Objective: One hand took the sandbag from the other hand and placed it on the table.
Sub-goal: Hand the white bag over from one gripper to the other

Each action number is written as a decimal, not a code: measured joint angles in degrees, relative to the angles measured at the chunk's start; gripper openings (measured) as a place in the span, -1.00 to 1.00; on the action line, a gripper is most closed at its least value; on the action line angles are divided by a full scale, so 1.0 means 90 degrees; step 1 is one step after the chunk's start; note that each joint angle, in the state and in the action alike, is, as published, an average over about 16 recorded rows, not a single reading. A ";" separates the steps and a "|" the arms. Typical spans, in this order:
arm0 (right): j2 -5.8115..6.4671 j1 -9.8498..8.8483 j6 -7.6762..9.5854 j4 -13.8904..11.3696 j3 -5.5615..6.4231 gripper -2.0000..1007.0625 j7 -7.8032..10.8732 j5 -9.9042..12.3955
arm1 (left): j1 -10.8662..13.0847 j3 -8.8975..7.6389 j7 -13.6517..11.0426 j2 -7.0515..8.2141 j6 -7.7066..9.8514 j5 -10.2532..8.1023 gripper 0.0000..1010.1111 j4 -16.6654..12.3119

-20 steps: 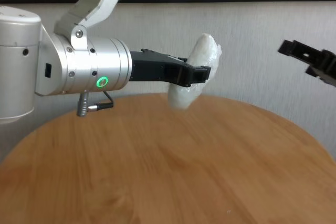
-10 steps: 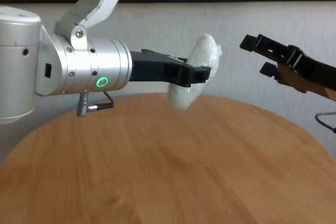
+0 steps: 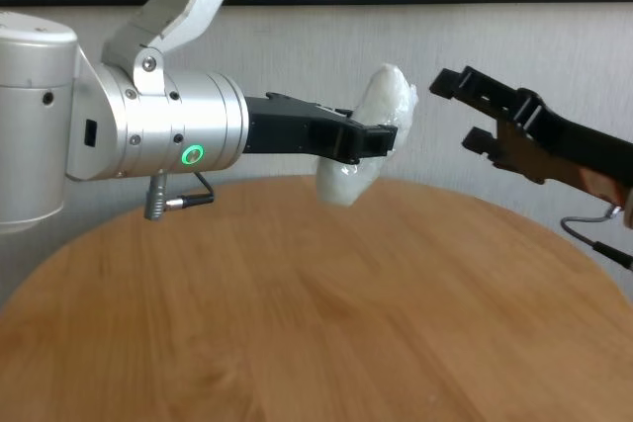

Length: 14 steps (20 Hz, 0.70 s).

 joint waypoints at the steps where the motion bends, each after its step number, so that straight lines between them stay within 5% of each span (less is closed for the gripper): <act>1: -0.0022 0.0030 0.0010 0.0049 -0.0024 0.99 0.0017 0.0028 | 0.0000 0.0000 0.0000 0.0000 0.0000 0.0000 -0.04 0.0000; 14: -0.0275 0.0520 -0.0013 0.0751 -0.0360 0.99 0.0311 0.0228 | 0.0000 0.0000 0.0000 0.0000 0.0000 0.0001 -0.04 0.0000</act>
